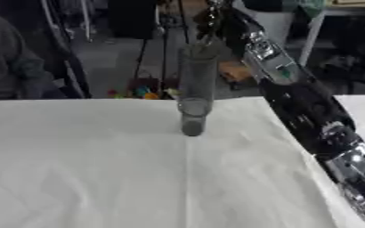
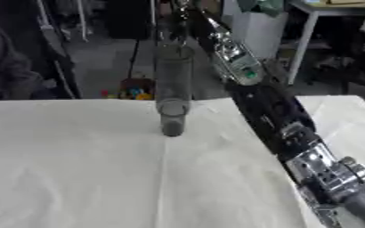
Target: Arrange flowers into the vase.
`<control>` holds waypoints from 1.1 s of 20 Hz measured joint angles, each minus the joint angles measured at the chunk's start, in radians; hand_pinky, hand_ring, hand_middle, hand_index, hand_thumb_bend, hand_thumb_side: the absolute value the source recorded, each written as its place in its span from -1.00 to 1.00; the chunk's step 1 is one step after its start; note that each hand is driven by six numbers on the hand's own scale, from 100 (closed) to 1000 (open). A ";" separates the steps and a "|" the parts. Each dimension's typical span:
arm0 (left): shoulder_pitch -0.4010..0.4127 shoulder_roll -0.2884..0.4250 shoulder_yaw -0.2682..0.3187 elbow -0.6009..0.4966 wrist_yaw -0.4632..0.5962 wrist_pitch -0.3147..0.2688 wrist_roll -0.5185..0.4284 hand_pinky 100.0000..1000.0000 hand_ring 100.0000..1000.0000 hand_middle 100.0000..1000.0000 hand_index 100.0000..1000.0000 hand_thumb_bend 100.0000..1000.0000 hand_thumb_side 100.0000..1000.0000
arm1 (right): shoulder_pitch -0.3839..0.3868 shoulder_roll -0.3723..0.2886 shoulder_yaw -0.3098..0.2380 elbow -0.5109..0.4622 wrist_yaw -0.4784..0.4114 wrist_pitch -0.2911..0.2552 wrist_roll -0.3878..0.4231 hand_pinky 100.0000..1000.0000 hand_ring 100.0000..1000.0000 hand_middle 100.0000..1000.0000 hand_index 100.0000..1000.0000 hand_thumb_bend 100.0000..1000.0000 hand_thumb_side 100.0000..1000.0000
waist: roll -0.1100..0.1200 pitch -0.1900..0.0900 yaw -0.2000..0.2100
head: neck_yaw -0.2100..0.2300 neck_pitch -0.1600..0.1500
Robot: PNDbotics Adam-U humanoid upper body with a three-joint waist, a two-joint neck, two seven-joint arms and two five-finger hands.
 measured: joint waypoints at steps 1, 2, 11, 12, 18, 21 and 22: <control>0.000 0.000 0.000 0.000 0.000 0.000 0.000 0.30 0.28 0.43 0.07 0.94 0.40 | 0.000 0.000 0.000 0.000 0.008 0.000 0.003 0.83 -0.01 -0.08 0.13 -1.00 1.00 | 0.000 0.000 0.000 | 0.000 0.002; 0.000 0.000 0.000 0.000 0.000 0.000 0.000 0.30 0.28 0.42 0.07 0.94 0.40 | 0.000 0.000 0.000 0.000 0.015 0.000 0.004 0.85 0.00 -0.06 0.14 -1.00 1.00 | 0.000 0.000 0.000 | 0.000 0.002; 0.000 0.000 0.000 0.000 0.000 0.001 0.001 0.30 0.28 0.42 0.07 0.94 0.40 | 0.001 -0.006 0.000 0.000 0.075 -0.008 0.006 1.00 0.23 0.17 0.03 -1.00 1.00 | -0.003 -0.001 0.000 | 0.000 0.003; 0.001 0.000 0.000 0.000 0.000 0.001 0.001 0.30 0.28 0.42 0.07 0.94 0.40 | 0.001 -0.006 0.000 0.000 0.082 -0.010 0.008 1.00 0.24 0.17 0.01 -1.00 1.00 | -0.003 -0.003 0.000 | 0.000 0.005; 0.002 0.000 0.001 0.000 -0.001 0.002 0.002 0.30 0.28 0.42 0.07 0.94 0.40 | 0.009 -0.007 0.001 -0.001 0.128 -0.001 0.030 1.00 0.23 0.14 -0.04 -1.00 1.00 | -0.004 -0.006 -0.001 | 0.002 0.006; 0.002 0.001 0.001 0.000 -0.001 0.002 0.002 0.30 0.28 0.42 0.07 0.94 0.40 | 0.009 -0.009 0.003 -0.002 0.140 0.009 0.044 1.00 0.22 0.12 -0.07 -1.00 1.00 | -0.004 -0.012 -0.007 | 0.004 0.007; 0.002 0.001 0.001 0.000 -0.001 0.003 0.003 0.30 0.28 0.42 0.07 0.94 0.41 | 0.009 -0.010 0.003 -0.003 0.144 0.012 0.048 1.00 0.22 0.12 -0.06 -1.00 1.00 | -0.004 -0.013 -0.007 | 0.004 0.008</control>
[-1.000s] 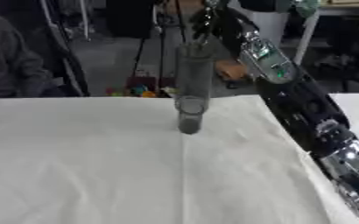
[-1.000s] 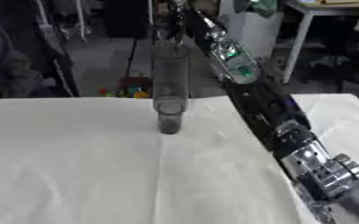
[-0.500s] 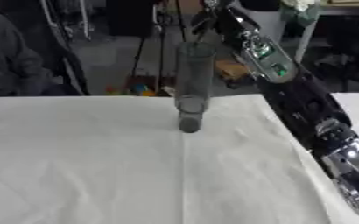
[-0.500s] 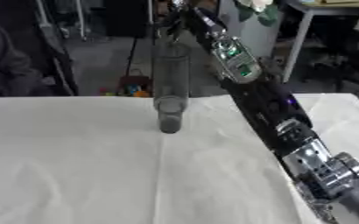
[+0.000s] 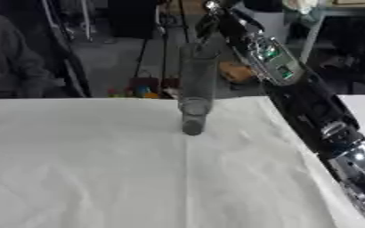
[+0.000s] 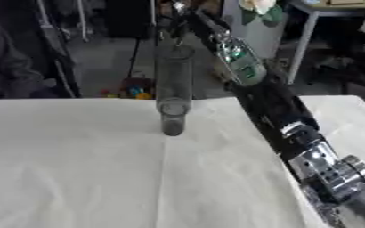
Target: Arrange flowers into the vase.
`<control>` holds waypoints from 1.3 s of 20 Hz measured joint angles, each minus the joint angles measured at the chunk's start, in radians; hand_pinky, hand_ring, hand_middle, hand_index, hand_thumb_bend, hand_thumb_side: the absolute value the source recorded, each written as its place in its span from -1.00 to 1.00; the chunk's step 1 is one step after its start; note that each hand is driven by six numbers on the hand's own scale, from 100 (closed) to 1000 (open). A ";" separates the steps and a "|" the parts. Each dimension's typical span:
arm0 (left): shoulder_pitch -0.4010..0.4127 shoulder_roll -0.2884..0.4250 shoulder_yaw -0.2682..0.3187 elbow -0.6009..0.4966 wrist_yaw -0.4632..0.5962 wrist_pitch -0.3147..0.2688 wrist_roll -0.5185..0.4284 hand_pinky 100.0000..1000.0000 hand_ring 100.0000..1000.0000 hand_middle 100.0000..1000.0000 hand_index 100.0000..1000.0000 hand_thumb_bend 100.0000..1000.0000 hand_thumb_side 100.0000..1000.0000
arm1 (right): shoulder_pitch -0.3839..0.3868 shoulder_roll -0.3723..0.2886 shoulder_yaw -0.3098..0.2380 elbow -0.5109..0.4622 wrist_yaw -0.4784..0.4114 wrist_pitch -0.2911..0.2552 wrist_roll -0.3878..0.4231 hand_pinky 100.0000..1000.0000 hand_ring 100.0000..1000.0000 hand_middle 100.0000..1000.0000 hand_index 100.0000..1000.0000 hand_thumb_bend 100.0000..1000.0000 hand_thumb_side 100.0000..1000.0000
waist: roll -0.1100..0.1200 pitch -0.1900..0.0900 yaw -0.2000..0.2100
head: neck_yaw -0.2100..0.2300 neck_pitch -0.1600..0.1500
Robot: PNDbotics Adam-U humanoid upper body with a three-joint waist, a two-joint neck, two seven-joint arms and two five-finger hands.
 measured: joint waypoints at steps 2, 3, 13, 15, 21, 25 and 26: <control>0.001 0.000 0.000 0.000 0.000 0.000 0.000 0.30 0.28 0.42 0.07 0.94 0.41 | 0.000 -0.004 0.003 0.000 0.007 0.007 0.010 1.00 0.24 0.15 -0.01 -1.00 1.00 | -0.001 -0.003 -0.001 | 0.000 0.004; 0.002 0.000 0.000 0.000 -0.001 0.000 0.000 0.30 0.28 0.42 0.07 0.94 0.41 | 0.000 -0.005 0.004 0.000 0.016 0.011 0.016 1.00 0.25 0.16 0.03 -1.00 1.00 | -0.002 -0.005 -0.003 | 0.000 0.006; 0.007 0.001 0.005 0.000 -0.001 0.001 0.003 0.30 0.28 0.42 0.07 0.93 0.42 | 0.009 -0.005 0.028 0.017 0.132 0.052 0.098 1.00 0.32 0.26 0.31 -1.00 1.00 | -0.008 -0.008 -0.006 | 0.001 0.011; 0.007 0.001 0.005 0.000 -0.001 0.001 0.003 0.30 0.28 0.42 0.07 0.93 0.42 | 0.009 -0.005 0.030 0.027 0.156 0.060 0.128 1.00 0.33 0.28 0.37 -1.00 1.00 | -0.008 -0.009 -0.006 | 0.001 0.015; 0.008 0.001 0.005 0.000 -0.001 0.001 0.003 0.30 0.28 0.42 0.07 0.93 0.42 | 0.009 -0.005 0.023 0.043 0.194 0.066 0.203 1.00 0.33 0.29 0.45 -1.00 1.00 | -0.008 -0.009 -0.008 | 0.001 0.016; 0.008 0.001 0.005 0.000 -0.001 0.001 0.003 0.30 0.28 0.42 0.06 0.94 0.42 | 0.009 -0.005 0.019 0.047 0.199 0.066 0.219 1.00 0.32 0.28 0.45 -1.00 1.00 | -0.007 -0.009 -0.008 | 0.002 0.016; 0.008 0.001 0.005 0.000 -0.001 0.001 0.003 0.30 0.28 0.42 0.06 0.94 0.42 | 0.009 -0.005 0.018 0.047 0.199 0.066 0.220 1.00 0.32 0.28 0.45 -1.00 1.00 | -0.007 -0.009 -0.008 | 0.002 0.016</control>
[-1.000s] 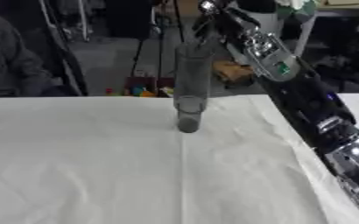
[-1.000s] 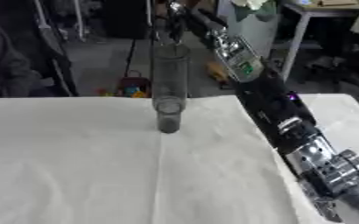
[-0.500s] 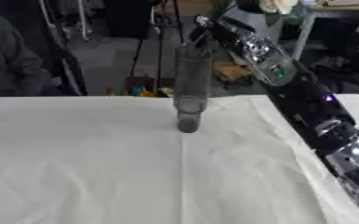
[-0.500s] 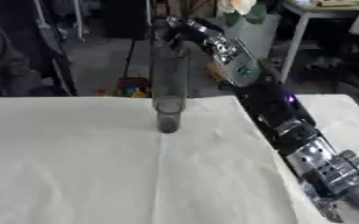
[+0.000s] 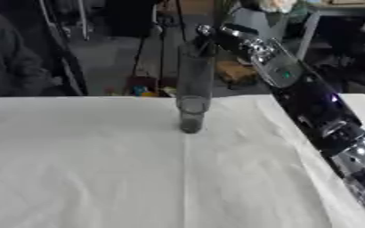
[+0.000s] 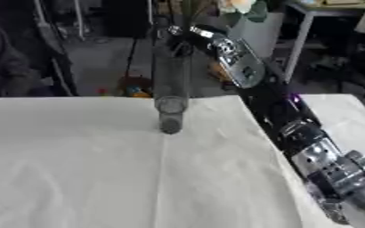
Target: Arrange flowers into the vase.
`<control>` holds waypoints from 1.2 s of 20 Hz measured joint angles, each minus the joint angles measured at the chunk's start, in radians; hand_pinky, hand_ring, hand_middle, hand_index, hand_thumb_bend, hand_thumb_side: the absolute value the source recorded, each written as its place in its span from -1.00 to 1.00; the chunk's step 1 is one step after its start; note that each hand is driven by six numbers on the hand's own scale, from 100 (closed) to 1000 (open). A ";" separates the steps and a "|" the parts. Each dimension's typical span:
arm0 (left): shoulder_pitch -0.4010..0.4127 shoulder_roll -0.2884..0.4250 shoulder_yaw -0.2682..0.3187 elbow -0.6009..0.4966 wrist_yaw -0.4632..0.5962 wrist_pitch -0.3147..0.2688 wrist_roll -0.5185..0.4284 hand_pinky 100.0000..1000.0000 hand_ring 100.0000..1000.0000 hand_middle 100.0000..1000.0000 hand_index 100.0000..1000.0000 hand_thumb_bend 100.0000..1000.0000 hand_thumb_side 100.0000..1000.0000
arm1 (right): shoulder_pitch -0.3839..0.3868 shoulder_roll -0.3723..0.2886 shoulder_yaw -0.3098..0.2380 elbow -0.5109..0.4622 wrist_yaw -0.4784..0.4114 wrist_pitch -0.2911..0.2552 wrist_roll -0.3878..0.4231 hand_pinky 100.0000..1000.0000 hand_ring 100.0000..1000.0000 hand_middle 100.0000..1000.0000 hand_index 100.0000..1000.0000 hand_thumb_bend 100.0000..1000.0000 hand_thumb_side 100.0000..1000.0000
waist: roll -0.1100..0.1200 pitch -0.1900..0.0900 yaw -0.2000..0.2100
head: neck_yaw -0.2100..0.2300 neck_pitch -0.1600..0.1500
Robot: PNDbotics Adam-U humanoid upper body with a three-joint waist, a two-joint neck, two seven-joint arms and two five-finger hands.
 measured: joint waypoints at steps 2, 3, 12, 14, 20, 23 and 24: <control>0.000 0.000 0.000 0.000 0.000 0.000 0.000 0.30 0.28 0.42 0.06 0.94 0.42 | 0.000 0.000 -0.003 0.000 0.000 0.000 0.000 1.00 0.32 0.28 0.45 -1.00 1.00 | 0.000 0.000 0.000 | 0.000 0.000; 0.000 0.000 0.000 0.000 0.000 0.000 0.000 0.30 0.28 0.42 0.06 0.94 0.42 | 0.000 0.000 -0.003 0.000 0.000 -0.001 0.000 1.00 0.33 0.29 0.46 -1.00 1.00 | 0.000 0.000 0.000 | 0.000 0.000; 0.000 0.000 0.000 0.000 0.000 0.000 0.000 0.30 0.28 0.42 0.06 0.94 0.42 | 0.001 0.000 -0.002 -0.001 0.021 -0.015 0.045 1.00 0.41 0.38 0.58 -1.00 0.81 | -0.003 0.000 -0.001 | 0.001 0.000; 0.000 0.000 0.000 0.000 0.000 0.001 0.000 0.30 0.28 0.42 0.06 0.94 0.42 | 0.001 0.000 -0.002 -0.001 0.028 -0.020 0.064 1.00 0.41 0.39 0.60 -1.00 0.71 | -0.003 0.000 -0.002 | 0.002 0.000; 0.001 0.000 0.000 0.000 0.000 0.002 0.001 0.30 0.27 0.42 0.06 0.94 0.42 | 0.001 -0.002 -0.003 -0.001 0.039 -0.031 0.098 1.00 0.42 0.40 0.66 -1.00 0.42 | -0.003 -0.001 -0.002 | 0.003 0.000; 0.001 0.000 0.000 0.000 0.000 0.002 0.001 0.29 0.27 0.42 0.06 0.94 0.42 | 0.001 -0.003 -0.004 -0.001 0.039 -0.034 0.106 1.00 0.42 0.40 0.69 -1.00 0.32 | -0.003 -0.001 -0.002 | 0.004 0.000; 0.001 0.000 0.000 0.000 0.000 0.002 0.001 0.29 0.27 0.42 0.06 0.94 0.42 | 0.001 -0.003 -0.004 -0.001 0.039 -0.036 0.108 1.00 0.42 0.40 0.69 -1.00 0.29 | -0.003 -0.001 -0.002 | 0.004 0.000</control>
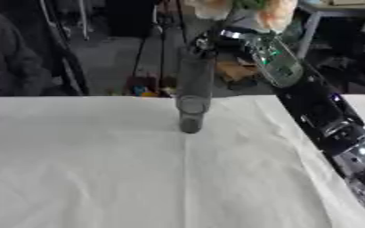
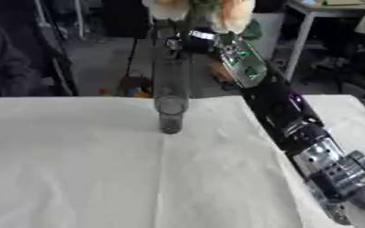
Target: Arrange flowers into the vase.
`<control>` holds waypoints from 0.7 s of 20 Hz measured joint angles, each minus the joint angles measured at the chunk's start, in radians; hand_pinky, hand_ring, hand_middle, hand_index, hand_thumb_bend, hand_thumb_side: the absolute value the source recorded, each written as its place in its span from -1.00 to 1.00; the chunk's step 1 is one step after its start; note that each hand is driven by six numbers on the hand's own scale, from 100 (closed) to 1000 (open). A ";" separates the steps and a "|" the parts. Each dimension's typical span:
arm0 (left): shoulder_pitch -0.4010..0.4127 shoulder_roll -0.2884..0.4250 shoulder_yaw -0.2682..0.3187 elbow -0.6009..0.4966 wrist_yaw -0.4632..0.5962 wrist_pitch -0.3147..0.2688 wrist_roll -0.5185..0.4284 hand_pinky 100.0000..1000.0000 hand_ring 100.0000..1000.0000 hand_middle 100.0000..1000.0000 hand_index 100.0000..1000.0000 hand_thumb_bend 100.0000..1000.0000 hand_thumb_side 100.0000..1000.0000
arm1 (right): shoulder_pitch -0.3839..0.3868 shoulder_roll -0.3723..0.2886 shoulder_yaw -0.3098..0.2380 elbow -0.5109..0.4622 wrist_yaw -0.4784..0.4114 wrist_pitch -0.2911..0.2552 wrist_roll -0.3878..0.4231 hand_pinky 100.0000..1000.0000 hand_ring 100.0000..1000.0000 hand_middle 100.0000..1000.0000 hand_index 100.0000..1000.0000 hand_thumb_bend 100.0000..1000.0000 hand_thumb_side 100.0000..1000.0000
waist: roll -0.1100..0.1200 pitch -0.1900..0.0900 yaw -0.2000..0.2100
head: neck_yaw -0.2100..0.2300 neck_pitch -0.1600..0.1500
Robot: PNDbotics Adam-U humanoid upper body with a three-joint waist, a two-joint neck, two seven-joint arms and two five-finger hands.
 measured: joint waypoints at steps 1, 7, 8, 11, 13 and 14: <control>0.000 0.000 0.000 0.000 0.000 0.000 0.000 0.29 0.27 0.42 0.06 0.94 0.42 | 0.000 0.000 -0.001 0.000 0.000 -0.001 0.002 1.00 0.42 0.40 0.70 -1.00 0.27 | 0.000 0.000 0.000 | 0.000 0.000; 0.000 0.000 0.000 0.000 0.000 0.000 0.000 0.29 0.27 0.42 0.05 0.94 0.42 | 0.000 -0.001 -0.005 0.000 -0.003 -0.010 0.008 1.00 0.42 0.40 0.74 -1.00 0.14 | 0.000 0.000 0.001 | 0.003 0.000; 0.000 0.000 0.000 0.000 0.000 0.001 0.000 0.29 0.27 0.42 0.05 0.94 0.42 | 0.000 -0.001 -0.005 0.000 -0.004 -0.011 0.007 1.00 0.44 0.40 0.74 -1.00 0.13 | 0.000 0.000 0.001 | 0.003 0.000; 0.000 0.000 0.000 0.000 0.000 0.001 0.000 0.29 0.27 0.42 0.05 0.95 0.42 | 0.000 -0.001 -0.005 0.000 -0.009 -0.016 0.002 1.00 0.47 0.40 0.75 -1.00 0.01 | 0.000 0.000 0.003 | 0.004 0.000; 0.000 0.000 0.000 0.000 0.000 0.001 0.000 0.29 0.27 0.42 0.05 0.95 0.42 | 0.000 -0.001 -0.005 0.000 -0.011 -0.020 -0.002 1.00 0.48 0.40 0.75 -1.00 -0.05 | -0.001 0.000 0.003 | 0.004 0.000; 0.000 0.000 0.000 0.000 0.000 0.001 0.000 0.29 0.27 0.42 0.05 0.95 0.42 | 0.000 -0.001 -0.005 0.000 -0.011 -0.023 -0.005 1.00 0.50 0.40 0.75 -1.00 -0.12 | -0.001 0.001 0.003 | 0.004 0.000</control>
